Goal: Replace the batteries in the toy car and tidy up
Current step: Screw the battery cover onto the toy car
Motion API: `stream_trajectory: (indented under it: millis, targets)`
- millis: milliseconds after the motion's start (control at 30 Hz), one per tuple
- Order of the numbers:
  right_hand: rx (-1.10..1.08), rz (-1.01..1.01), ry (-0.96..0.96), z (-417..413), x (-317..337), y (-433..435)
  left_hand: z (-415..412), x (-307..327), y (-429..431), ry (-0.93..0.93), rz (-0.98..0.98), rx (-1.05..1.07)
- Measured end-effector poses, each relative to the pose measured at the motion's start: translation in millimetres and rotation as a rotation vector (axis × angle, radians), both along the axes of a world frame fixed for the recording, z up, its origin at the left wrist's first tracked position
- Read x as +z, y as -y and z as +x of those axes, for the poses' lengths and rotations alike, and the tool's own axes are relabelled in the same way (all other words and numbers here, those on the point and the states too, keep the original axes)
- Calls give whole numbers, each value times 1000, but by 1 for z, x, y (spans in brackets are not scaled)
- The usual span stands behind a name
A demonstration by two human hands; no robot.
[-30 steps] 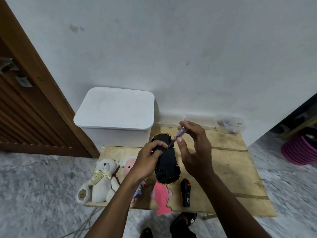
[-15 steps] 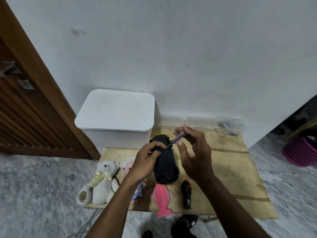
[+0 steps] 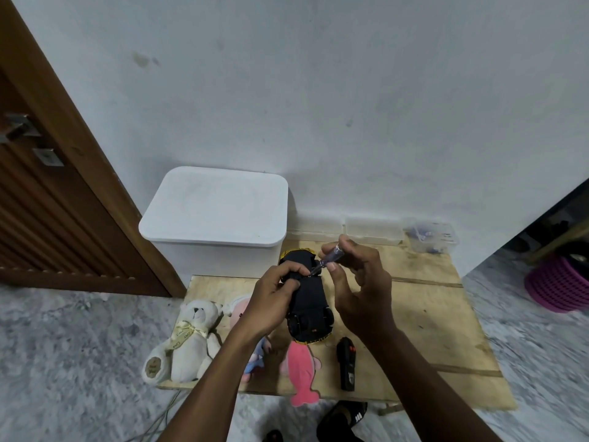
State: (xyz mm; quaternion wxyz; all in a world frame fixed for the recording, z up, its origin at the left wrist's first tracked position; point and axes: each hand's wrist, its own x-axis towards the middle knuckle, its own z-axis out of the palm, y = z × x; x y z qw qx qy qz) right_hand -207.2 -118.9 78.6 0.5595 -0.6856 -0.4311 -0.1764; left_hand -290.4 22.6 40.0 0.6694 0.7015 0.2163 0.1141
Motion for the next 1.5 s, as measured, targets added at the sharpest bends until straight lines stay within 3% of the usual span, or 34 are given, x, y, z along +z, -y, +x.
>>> stream_trajectory:
  millis: [167,400,600,800,1000,1200,1500]
  targets:
    - [-101,42,61,2,1,-3,-1,1,1,1,-22,-10]
    - [32,-5,-22,1,-5,2,-2,-4,0,-2,-5,1]
    - [-118,27,92,0,0,1,-1,-6,2,0,-2,-11]
    - [24,-2,0,1,-2,8,-1,-5,3,2,11,-7]
    - [-126,40,70,1,0,5,1,-6,5,-7,19,-34]
    - [-8,-3,15,0,0,7,1,-5,5,-9,15,-28]
    - [-130,44,-39,0,0,4,0,-7,6,-22,16,-33]
